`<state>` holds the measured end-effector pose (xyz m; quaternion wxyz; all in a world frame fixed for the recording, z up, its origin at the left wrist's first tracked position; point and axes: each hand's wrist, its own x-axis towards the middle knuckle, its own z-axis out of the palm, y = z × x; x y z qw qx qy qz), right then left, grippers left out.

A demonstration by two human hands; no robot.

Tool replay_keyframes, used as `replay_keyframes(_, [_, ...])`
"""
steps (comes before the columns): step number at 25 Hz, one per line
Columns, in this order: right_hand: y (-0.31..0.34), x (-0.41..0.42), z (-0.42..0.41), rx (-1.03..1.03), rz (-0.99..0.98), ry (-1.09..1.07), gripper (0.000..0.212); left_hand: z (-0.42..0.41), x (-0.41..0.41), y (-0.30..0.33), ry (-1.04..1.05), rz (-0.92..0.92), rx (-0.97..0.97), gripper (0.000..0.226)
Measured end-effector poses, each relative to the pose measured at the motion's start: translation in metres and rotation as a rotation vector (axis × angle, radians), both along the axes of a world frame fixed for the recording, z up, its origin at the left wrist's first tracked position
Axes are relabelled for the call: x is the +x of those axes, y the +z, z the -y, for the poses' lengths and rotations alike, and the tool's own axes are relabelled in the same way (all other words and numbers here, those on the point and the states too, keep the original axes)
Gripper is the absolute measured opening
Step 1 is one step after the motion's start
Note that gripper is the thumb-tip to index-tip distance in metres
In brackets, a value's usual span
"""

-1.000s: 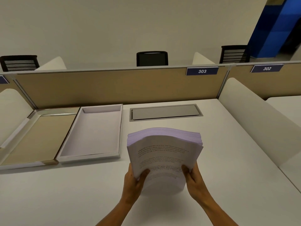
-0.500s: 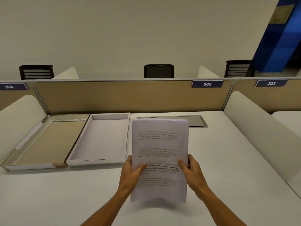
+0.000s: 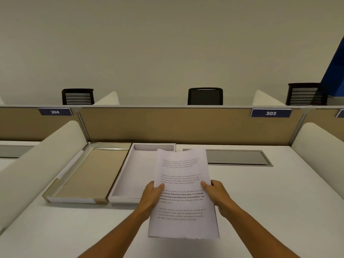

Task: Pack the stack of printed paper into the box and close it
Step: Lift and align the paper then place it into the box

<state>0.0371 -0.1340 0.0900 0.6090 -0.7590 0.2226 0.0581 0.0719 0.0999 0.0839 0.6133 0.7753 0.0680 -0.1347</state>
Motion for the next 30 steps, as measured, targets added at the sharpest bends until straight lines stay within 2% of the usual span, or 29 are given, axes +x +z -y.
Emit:
replay_keyframes(7, [0.003, 0.079, -0.063, 0.067, -0.085, -0.009, 0.027, -0.058, 0.075, 0.016, 0.017, -0.107, 0.043, 0.014])
replay_keyframes(12, [0.000, 0.139, -0.098, 0.088, -0.115, -0.010, 0.029, -0.093, 0.132, 0.012, 0.036, -0.155, 0.050, 0.031])
replay_keyframes(17, [-0.006, 0.193, -0.119, 0.064, -0.165, -0.009, 0.033, -0.114, 0.185, 0.003, -0.002, -0.155, 0.100, 0.033])
replay_keyframes(30, [-0.075, 0.253, -0.128, -0.008, -0.331, -0.026, 0.036, -0.112, 0.242, -0.069, 0.056, -0.332, 0.150, 0.033])
